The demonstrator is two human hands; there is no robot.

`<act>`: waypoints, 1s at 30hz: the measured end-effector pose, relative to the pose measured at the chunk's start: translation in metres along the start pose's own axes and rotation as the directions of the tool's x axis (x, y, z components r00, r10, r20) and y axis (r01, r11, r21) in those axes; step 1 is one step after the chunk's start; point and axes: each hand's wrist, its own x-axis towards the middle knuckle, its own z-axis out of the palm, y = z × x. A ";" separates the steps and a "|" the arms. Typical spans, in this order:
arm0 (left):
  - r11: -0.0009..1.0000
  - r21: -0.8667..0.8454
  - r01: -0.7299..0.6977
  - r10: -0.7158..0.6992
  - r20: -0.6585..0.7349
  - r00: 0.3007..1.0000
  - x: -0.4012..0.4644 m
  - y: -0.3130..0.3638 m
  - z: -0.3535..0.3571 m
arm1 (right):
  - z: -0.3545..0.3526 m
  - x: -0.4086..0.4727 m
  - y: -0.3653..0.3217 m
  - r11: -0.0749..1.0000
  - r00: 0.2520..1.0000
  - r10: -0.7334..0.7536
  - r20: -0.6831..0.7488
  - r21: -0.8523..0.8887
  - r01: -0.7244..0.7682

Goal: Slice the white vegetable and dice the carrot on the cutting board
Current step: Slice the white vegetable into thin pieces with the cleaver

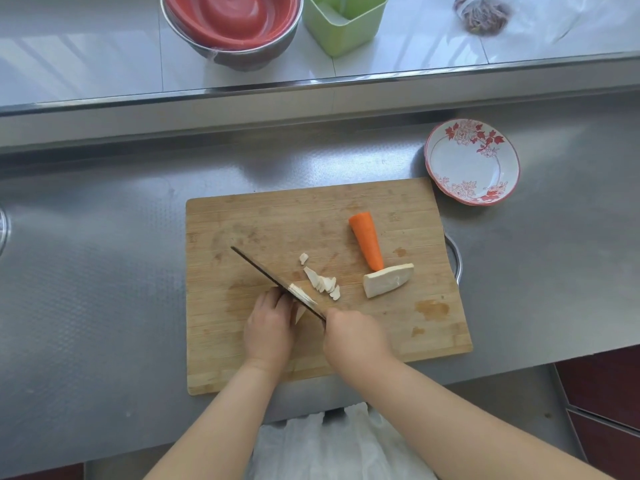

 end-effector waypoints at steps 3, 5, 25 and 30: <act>1.000 -0.020 0.010 -0.010 -0.023 1.000 -0.001 -0.002 0.004 | 0.001 0.006 -0.002 1.000 0.999 0.020 0.031 0.008 -0.020; 1.000 -0.016 0.004 -0.004 -0.028 1.000 -0.003 -0.005 0.008 | 0.002 0.013 -0.002 0.999 0.998 0.041 0.040 0.017 -0.041; 0.998 -0.015 -0.055 0.054 -0.040 0.998 -0.006 -0.007 0.005 | 0.011 -0.004 0.015 0.999 0.998 -0.047 -0.045 -0.025 0.046; 0.999 -0.024 -0.044 0.043 -0.052 0.998 -0.004 -0.006 0.006 | 0.006 0.000 0.006 1.000 1.000 -0.008 0.025 -0.013 0.009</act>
